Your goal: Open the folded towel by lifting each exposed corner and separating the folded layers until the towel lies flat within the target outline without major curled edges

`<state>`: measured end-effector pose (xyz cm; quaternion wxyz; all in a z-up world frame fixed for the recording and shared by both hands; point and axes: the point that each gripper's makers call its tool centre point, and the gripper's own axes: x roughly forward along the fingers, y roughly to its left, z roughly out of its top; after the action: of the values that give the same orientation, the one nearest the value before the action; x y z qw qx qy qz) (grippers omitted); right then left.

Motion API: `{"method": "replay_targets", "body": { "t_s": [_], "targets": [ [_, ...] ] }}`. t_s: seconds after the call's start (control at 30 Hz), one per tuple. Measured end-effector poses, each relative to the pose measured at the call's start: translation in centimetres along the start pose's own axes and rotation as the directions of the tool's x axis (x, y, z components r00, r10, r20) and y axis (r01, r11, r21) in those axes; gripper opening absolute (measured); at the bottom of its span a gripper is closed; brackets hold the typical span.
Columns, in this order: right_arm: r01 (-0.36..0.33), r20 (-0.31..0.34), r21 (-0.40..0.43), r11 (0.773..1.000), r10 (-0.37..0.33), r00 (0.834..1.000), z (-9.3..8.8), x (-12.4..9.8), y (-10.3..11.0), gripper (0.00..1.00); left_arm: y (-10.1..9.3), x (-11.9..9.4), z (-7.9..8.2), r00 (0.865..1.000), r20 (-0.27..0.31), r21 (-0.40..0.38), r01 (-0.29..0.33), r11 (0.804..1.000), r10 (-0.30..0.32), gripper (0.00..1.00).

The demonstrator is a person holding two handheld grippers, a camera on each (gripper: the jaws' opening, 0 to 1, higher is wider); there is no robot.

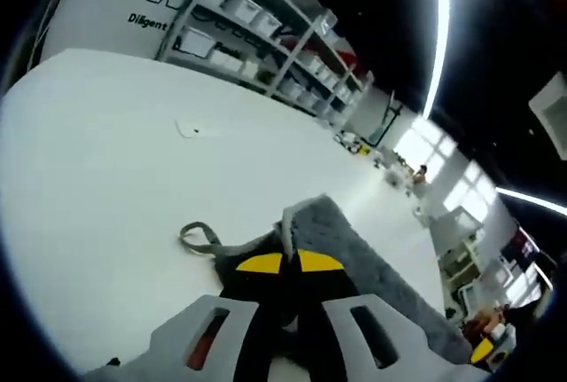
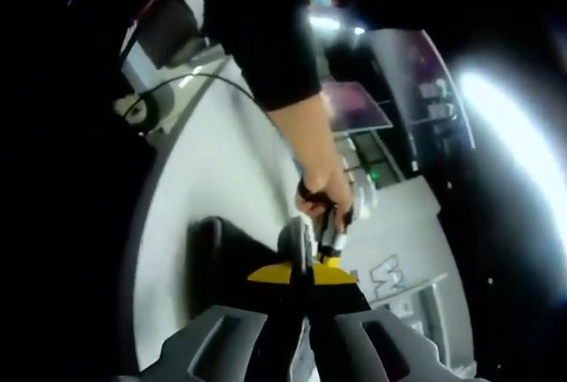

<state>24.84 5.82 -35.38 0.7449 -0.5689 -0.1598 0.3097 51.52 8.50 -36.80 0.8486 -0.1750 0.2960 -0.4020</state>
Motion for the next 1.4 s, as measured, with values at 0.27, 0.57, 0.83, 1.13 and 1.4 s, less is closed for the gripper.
{"method": "replay_targets", "body": {
  "t_s": [0.27,0.57,0.83,1.13,1.4],
  "targets": [
    [0.04,0.002,0.144,0.989,-0.041,0.999,-0.7,-0.6,-2.0,0.0,-1.1,-0.3,1.0,1.0,-0.022,0.01,-0.012,1.0,0.013,0.02],
    [0.077,-0.001,0.281,0.957,-0.08,0.997,-1.5,-1.8,-3.7,0.0,-2.9,1.0,2.4,0.999,-0.029,0.064,-0.017,0.998,0.019,0.02],
    [0.134,-0.039,0.343,0.93,-0.128,0.991,-3.1,-3.0,-5.1,0.0,-5.5,2.9,3.7,0.999,-0.038,0.085,-0.013,0.996,0.016,0.02],
    [0.234,-0.127,0.438,0.868,-0.198,0.972,-5.7,-4.8,-6.0,0.0,-8.0,5.3,3.8,0.998,-0.066,0.114,-0.011,0.993,0.019,0.02],
    [0.298,-0.167,0.515,0.804,-0.247,0.954,-8.1,-7.0,-6.2,0.0,-10.8,7.9,4.1,0.996,-0.092,0.137,-0.006,0.991,0.019,0.02]
  ]
}}
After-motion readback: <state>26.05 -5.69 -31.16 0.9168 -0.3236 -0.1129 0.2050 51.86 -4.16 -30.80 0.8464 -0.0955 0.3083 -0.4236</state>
